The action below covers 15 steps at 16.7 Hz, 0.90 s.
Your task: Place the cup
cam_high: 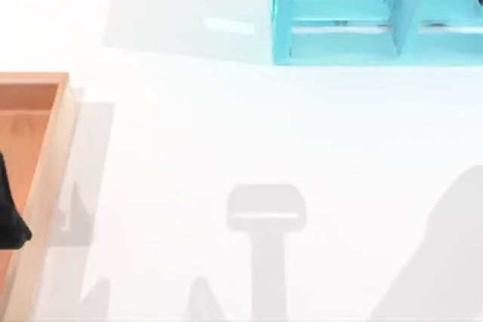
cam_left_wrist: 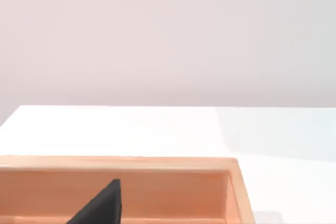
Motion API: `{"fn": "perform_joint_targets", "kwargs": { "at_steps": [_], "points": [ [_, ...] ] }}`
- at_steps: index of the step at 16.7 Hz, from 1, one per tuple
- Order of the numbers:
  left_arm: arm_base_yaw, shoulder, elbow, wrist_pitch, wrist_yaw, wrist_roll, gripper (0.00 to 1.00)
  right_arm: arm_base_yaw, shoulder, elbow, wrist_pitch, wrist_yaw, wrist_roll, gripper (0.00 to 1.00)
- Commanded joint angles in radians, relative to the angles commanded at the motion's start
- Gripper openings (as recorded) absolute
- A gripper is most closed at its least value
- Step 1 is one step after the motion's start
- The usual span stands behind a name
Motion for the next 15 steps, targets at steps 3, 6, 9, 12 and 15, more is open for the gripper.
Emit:
{"fn": "perform_joint_targets", "kwargs": {
  "at_steps": [3, 6, 9, 12, 15],
  "points": [
    [0.0, 0.0, 0.0, 0.0, 0.0, 0.0, 1.0, 0.004, -0.004, -0.002, 0.003, 0.0, 0.003, 0.0],
    [0.0, 0.0, 0.0, 0.0, 0.0, 0.0, 1.0, 0.004, 0.002, -0.042, 0.043, -0.001, 0.003, 0.0],
    [0.0, 0.0, 0.0, 0.0, 0.0, 0.0, 1.0, 0.002, 0.018, -0.138, 0.165, -0.001, 0.001, 0.0],
    [0.0, 0.0, 0.0, 0.0, 0.0, 0.0, 1.0, -0.001, 0.032, -0.203, 0.235, 0.0, -0.001, 0.0],
    [0.0, 0.0, 0.0, 0.0, 0.0, 0.0, 1.0, -0.001, 0.033, -0.205, 0.238, 0.0, -0.001, 0.0]
  ]
}}
